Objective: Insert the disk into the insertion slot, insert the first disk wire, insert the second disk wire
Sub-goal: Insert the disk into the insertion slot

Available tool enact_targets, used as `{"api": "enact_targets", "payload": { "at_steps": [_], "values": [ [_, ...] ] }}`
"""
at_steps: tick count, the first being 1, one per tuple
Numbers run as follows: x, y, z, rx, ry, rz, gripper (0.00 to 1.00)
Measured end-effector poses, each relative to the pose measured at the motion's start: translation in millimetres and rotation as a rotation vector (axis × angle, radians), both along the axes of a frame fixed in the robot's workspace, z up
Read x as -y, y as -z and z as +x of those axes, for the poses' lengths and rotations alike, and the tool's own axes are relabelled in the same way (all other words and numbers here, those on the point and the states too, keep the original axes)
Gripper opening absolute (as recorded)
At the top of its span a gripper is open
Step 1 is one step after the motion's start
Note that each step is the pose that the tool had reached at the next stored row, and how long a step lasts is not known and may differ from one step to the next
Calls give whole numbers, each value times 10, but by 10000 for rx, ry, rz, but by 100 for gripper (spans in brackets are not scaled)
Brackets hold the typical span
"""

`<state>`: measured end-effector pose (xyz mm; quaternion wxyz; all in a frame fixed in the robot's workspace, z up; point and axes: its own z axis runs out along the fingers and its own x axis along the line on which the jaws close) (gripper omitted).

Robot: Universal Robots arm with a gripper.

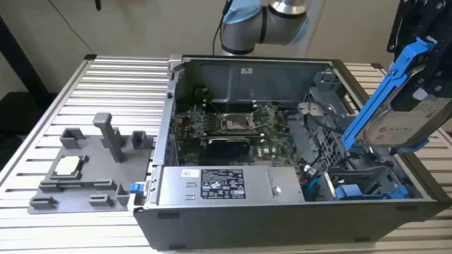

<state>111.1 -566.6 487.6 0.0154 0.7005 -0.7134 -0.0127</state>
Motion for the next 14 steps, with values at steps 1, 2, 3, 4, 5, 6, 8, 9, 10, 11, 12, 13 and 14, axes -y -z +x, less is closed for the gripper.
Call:
{"api": "enact_targets", "payload": {
  "at_steps": [1,2,3,4,5,6,8,9,10,11,12,13,14],
  "values": [
    [0,0,0,0,0,0,33],
    [-1,0,0,0,0,1,33],
    [-2,0,0,0,0,0,33],
    [-3,0,0,0,0,0,33],
    [-3,0,0,0,0,0,33],
    [-3,0,0,0,0,0,33],
    [-4,0,0,0,0,0,33],
    [-5,0,0,0,0,0,33],
    [-5,0,0,0,0,0,33],
    [-5,0,0,0,0,0,33],
    [-5,0,0,0,0,0,33],
    [-5,0,-1,0,0,-1,33],
    [-6,3,-1,0,0,1,33]
  ]
}}
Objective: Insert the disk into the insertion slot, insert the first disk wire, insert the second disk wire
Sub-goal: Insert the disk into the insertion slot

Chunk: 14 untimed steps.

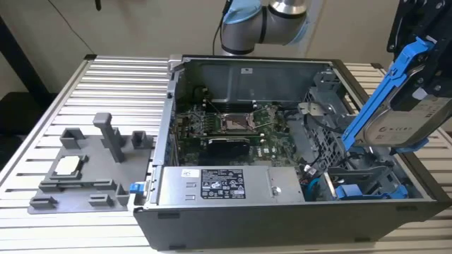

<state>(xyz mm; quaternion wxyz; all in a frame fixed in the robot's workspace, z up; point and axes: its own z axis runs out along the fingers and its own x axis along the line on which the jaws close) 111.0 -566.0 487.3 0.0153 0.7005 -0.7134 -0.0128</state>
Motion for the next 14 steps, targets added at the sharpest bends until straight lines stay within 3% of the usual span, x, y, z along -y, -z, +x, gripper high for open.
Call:
{"api": "enact_targets", "payload": {
  "at_steps": [14],
  "values": [
    [0,113,0,2,0,-3,33]
  ]
}}
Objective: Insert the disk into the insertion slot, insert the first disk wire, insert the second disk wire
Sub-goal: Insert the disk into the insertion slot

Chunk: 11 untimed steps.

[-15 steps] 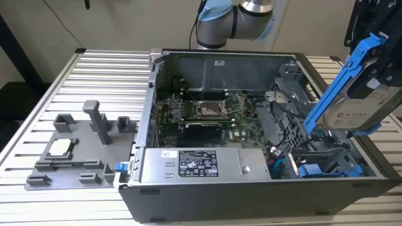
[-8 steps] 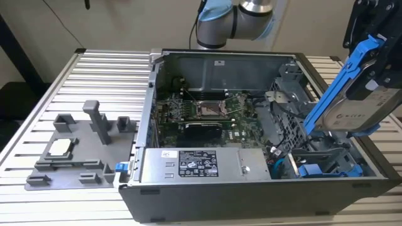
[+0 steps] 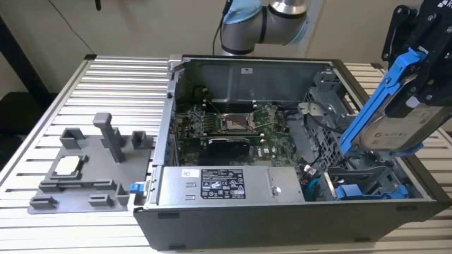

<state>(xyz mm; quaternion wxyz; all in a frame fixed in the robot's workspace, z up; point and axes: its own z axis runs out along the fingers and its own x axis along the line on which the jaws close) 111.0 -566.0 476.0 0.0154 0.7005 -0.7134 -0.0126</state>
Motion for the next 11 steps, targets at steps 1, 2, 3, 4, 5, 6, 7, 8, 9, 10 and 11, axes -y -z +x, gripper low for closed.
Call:
{"api": "enact_targets", "payload": {
  "at_steps": [1,2,3,4,5,6,7,8,9,10,11],
  "values": [
    [0,10,0,0,0,-1,33],
    [0,21,0,0,0,0,33],
    [0,31,0,0,0,0,33],
    [0,40,0,0,0,0,33],
    [0,51,0,0,0,0,33],
    [0,61,0,0,0,0,33],
    [0,71,0,0,0,-1,33],
    [0,81,0,0,0,-1,33],
    [0,91,0,0,0,-2,33],
    [0,101,0,0,0,-2,33],
    [0,111,0,0,0,-2,33]
  ]
}}
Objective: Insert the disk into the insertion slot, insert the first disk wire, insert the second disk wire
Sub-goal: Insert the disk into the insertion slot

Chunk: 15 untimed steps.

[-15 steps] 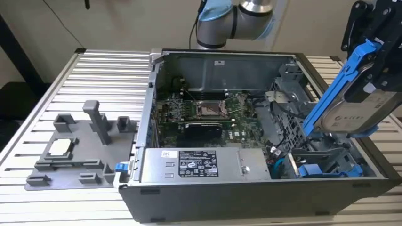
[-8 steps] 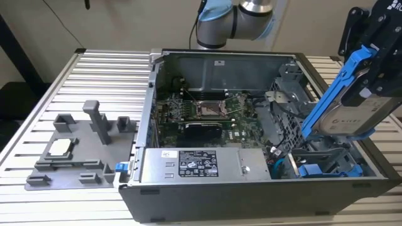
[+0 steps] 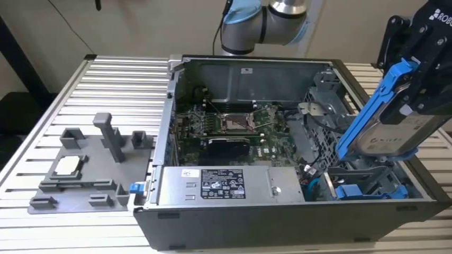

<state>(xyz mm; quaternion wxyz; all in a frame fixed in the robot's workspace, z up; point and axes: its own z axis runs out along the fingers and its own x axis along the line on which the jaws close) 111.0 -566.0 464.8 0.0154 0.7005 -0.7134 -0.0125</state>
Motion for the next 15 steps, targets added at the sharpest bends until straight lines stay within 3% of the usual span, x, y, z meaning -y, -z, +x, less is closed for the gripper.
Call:
{"api": "enact_targets", "payload": {
  "at_steps": [15],
  "values": [
    [0,157,0,2,0,-1,33]
  ]
}}
